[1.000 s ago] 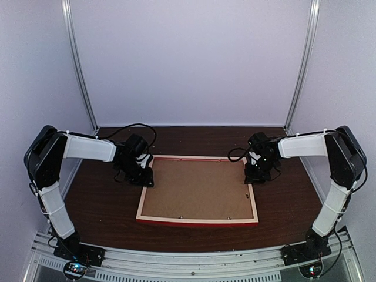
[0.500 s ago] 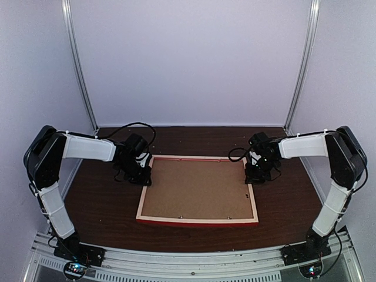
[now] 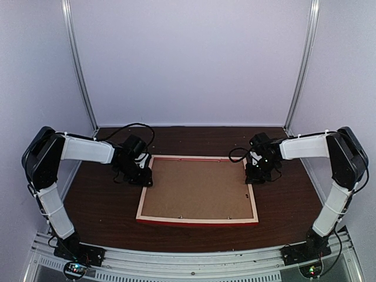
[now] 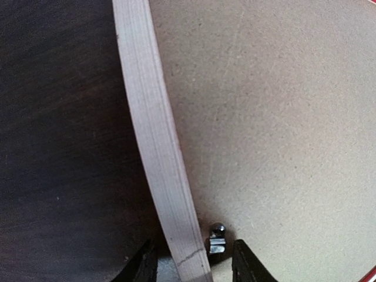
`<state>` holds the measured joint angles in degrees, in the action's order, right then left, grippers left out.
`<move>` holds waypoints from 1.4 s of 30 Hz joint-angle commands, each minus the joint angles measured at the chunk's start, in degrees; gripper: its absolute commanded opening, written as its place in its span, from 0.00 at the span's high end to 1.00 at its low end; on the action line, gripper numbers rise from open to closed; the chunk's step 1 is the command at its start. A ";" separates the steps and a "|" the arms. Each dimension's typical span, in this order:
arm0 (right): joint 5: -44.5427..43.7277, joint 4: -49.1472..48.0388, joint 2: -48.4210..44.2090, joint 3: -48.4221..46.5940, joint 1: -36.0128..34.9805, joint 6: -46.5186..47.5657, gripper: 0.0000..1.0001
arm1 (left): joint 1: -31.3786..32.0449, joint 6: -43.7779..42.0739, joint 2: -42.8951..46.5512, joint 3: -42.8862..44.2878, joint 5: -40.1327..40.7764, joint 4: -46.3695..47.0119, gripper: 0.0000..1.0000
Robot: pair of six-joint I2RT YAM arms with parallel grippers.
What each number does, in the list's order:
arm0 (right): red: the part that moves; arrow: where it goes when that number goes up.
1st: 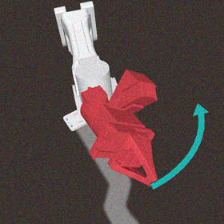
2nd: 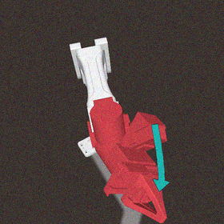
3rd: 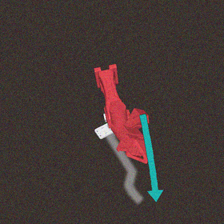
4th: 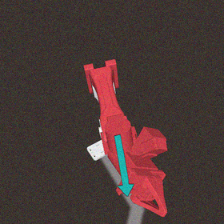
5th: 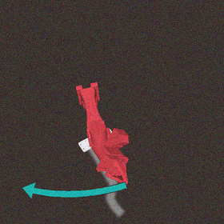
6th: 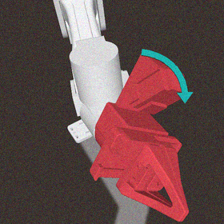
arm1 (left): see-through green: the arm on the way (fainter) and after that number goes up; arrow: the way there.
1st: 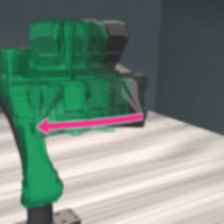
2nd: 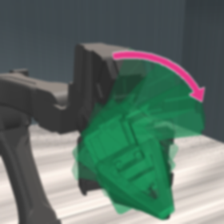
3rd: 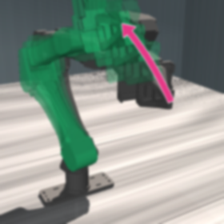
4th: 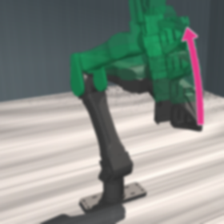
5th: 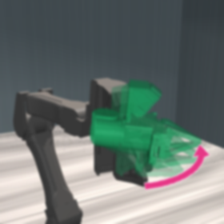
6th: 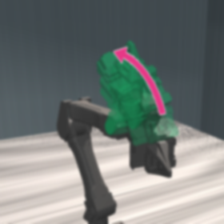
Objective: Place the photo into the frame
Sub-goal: Press the fastener onto the backboard.
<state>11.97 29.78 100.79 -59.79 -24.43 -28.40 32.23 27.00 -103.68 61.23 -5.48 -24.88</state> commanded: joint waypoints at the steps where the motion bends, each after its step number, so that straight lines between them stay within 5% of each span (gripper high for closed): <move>1: 0.95 -0.87 2.26 2.88 -0.41 0.87 0.80 | -0.29 0.46 0.80 -1.98 -1.87 -0.24 0.47; 6: 1.24 -1.21 2.06 3.10 -0.41 0.74 0.80 | -1.43 1.18 2.08 -2.56 -3.23 0.48 0.44; 42: 1.75 -1.57 3.25 3.19 -0.45 1.09 0.82 | -4.37 5.71 1.79 -6.21 -3.16 0.67 0.70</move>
<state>13.15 26.92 100.71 -58.89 -24.43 -28.23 28.32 32.69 -101.89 57.28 -11.27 -21.45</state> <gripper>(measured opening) 0.185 0.314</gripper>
